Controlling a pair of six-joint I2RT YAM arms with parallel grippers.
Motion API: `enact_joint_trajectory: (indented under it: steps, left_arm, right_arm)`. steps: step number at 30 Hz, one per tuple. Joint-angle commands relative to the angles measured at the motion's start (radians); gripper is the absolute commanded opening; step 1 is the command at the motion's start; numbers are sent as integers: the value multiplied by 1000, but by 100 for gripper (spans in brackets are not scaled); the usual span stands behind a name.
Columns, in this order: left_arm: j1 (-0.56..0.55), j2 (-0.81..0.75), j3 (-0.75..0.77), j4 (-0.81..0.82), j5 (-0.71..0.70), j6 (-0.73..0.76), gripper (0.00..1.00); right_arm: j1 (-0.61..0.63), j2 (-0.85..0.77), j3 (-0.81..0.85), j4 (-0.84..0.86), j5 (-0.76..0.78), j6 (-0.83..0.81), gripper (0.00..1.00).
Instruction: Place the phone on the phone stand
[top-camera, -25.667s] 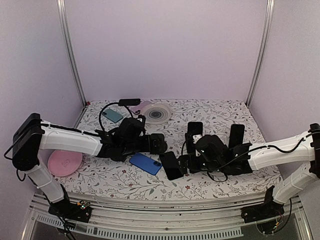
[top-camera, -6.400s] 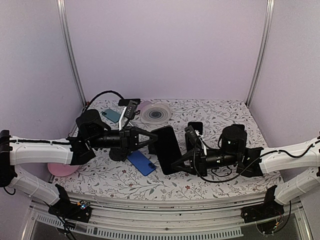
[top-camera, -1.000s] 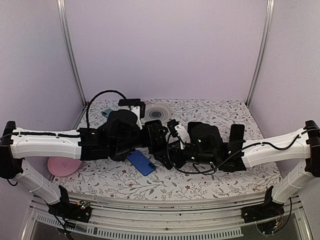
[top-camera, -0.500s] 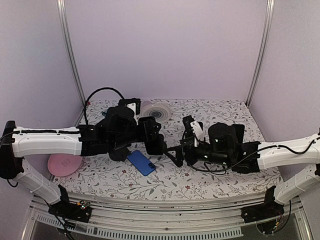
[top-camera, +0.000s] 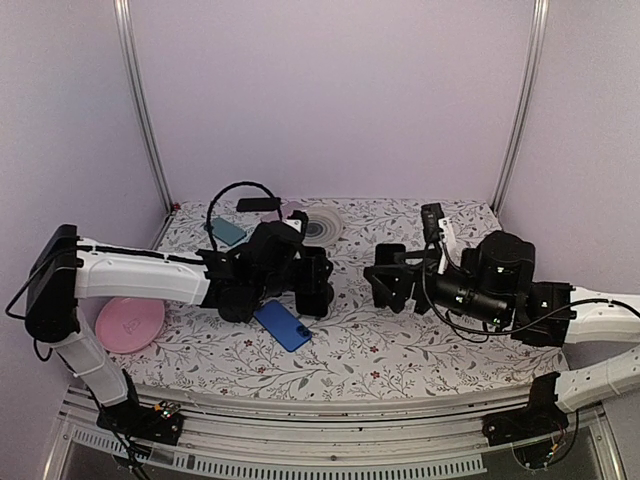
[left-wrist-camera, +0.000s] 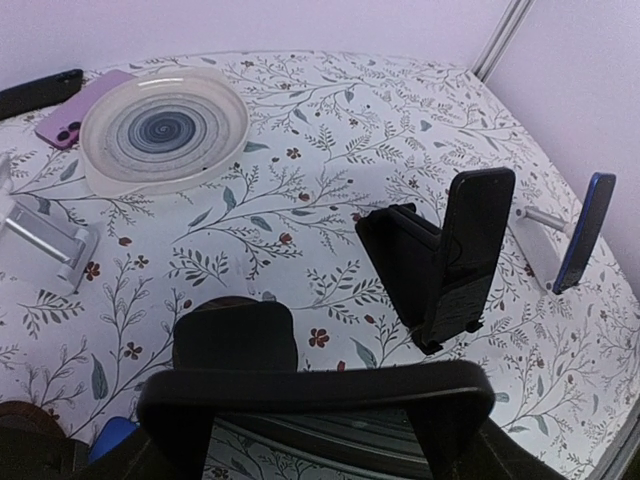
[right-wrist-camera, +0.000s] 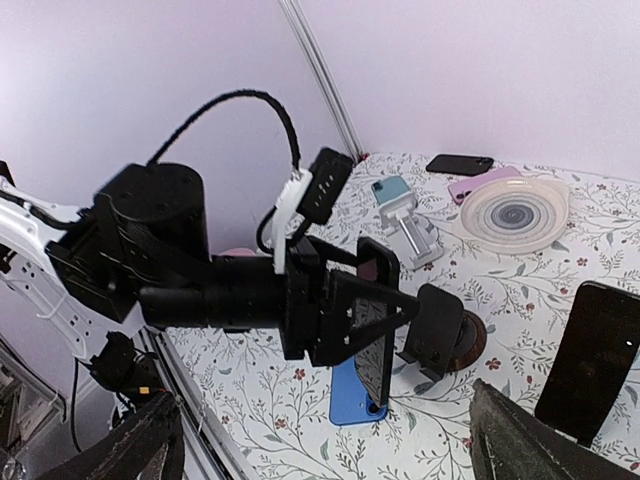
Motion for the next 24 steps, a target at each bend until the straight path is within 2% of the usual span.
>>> enact_joint_trajectory:
  steps: [1,24]
  left_arm:
    - [20,48,49,96,17,41,2]
    - [63,108,8,222,47,112,3]
  right_arm:
    - [-8,-82,-18,-31,47,-1,99]
    - [-10,-76,-8,-46,54,-9,99]
